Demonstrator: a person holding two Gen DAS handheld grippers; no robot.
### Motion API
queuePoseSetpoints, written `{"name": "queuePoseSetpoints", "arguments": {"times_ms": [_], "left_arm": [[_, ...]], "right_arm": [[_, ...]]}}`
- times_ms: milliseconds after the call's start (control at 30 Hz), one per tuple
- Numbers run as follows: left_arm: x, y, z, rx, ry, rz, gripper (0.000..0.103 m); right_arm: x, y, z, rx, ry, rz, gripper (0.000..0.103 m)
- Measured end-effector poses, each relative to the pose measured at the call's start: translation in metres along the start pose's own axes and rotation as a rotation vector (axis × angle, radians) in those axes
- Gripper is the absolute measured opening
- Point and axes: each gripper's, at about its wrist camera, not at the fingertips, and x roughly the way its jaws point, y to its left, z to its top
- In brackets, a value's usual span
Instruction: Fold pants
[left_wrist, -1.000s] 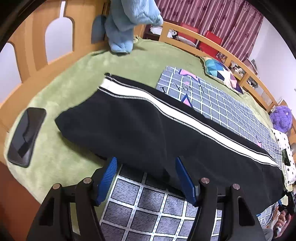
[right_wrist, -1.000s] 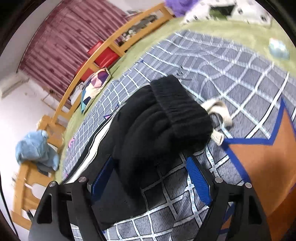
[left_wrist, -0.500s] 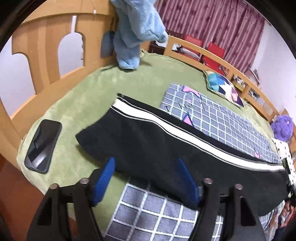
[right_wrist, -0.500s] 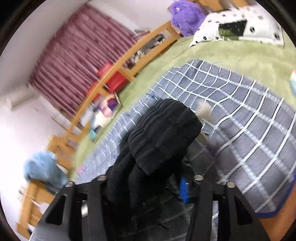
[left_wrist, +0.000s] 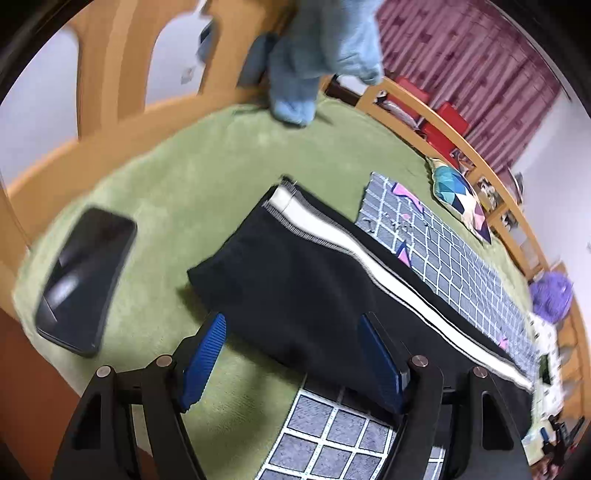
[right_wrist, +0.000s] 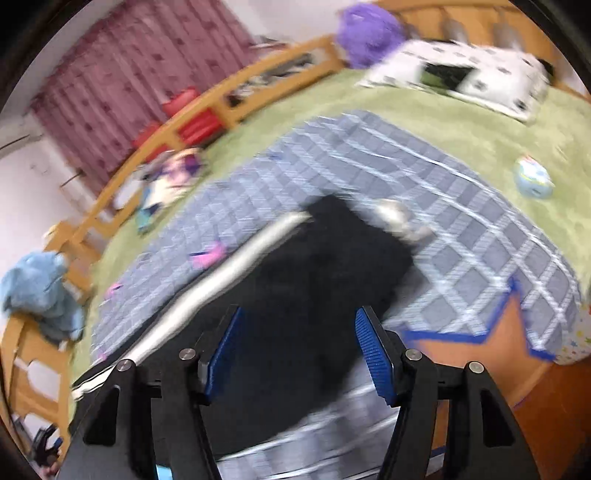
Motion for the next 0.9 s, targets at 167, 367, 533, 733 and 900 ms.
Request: {"name": "queuePoseSetpoints", "arguments": {"times_ms": [167, 367, 533, 733, 900], "left_arm": [[0.044, 0.03, 0.005, -0.122, 0.129, -0.131, 0.071], [0.098, 0.045, 0.013, -0.195, 0.218, -0.11, 0.039], [0.067, 0.046, 0.028, -0.148, 0.053, -0.131, 0.01], [0.09, 0.035, 0.022, -0.113, 0.144, 0.038, 0.018], [0.058, 0.012, 0.023, -0.025, 0.06, 0.248, 0.034]], "right_arm": [[0.003, 0.088, -0.017, -0.105, -0.009, 0.104, 0.07], [0.057, 0.148, -0.047, -0.142, 0.082, 0.185, 0.07], [0.103, 0.173, -0.064, -0.194, 0.181, 0.174, 0.06], [0.102, 0.159, -0.071, -0.182, 0.19, 0.171, 0.059], [0.108, 0.143, -0.071, -0.124, 0.224, 0.155, 0.059]]}}
